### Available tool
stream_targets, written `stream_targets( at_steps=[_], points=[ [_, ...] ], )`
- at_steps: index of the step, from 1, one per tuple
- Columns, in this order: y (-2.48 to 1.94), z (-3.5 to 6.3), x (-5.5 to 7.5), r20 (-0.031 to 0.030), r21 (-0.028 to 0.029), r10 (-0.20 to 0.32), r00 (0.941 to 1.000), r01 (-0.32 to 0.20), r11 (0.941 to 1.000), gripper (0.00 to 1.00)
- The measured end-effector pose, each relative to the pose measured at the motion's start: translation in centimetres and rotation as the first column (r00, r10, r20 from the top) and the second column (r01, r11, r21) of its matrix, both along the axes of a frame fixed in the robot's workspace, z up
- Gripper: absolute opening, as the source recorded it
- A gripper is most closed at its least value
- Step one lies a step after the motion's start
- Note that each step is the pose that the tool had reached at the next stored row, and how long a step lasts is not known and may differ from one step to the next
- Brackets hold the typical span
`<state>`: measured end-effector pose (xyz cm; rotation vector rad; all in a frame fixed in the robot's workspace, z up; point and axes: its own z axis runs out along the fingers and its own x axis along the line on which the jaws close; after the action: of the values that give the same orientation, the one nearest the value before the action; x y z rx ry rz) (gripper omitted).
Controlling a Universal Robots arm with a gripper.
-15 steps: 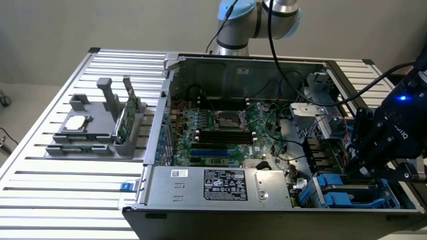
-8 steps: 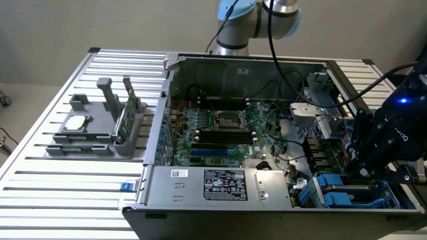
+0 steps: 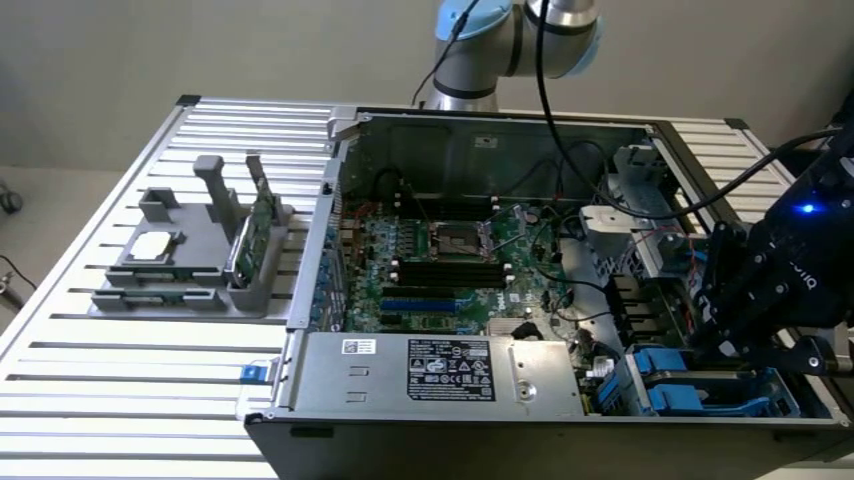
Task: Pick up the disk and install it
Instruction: 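Insert the second disk wire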
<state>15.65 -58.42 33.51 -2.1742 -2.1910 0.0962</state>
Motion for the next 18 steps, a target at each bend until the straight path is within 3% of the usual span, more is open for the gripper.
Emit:
stream_targets(
  at_steps=[6, 18],
  points=[
    [-0.24, -0.17, 0.00, 0.0000, 0.0040, 0.001, 1.0000, -0.001, 1.0000, 0.16],
    [-0.24, -0.17, 0.03, 0.0001, 0.0042, 0.001, 1.0000, -0.001, 1.0000, 0.16]
  ],
)
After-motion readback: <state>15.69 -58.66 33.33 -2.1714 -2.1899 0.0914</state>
